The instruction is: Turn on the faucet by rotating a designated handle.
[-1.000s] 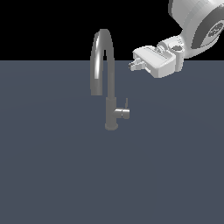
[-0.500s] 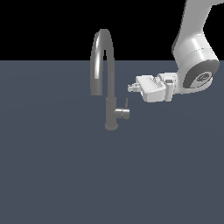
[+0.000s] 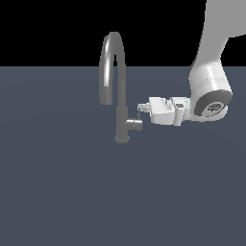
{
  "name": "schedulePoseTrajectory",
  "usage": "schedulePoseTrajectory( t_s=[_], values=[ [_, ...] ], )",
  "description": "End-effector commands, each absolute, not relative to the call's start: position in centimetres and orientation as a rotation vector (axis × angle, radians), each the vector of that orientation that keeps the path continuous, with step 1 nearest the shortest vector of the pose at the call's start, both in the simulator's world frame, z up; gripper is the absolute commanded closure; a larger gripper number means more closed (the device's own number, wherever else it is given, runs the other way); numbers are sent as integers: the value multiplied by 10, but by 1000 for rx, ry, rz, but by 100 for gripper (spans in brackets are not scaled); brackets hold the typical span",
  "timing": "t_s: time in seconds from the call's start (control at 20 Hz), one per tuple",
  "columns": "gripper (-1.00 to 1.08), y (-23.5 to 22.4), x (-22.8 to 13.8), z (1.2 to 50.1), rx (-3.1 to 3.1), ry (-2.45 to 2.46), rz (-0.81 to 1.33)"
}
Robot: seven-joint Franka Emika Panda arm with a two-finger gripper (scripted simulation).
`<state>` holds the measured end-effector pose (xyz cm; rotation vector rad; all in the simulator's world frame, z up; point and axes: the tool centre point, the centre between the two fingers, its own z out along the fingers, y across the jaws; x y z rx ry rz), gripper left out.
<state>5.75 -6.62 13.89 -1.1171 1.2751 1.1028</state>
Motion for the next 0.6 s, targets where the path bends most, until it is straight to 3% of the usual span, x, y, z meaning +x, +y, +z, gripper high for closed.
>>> schedulePoseTrajectory(
  t_s=[0.0, 0.55],
  values=[
    [108, -65, 58, 135, -1098, 1279, 1106],
    [108, -64, 51, 139, -1100, 1277, 1106]
  ],
)
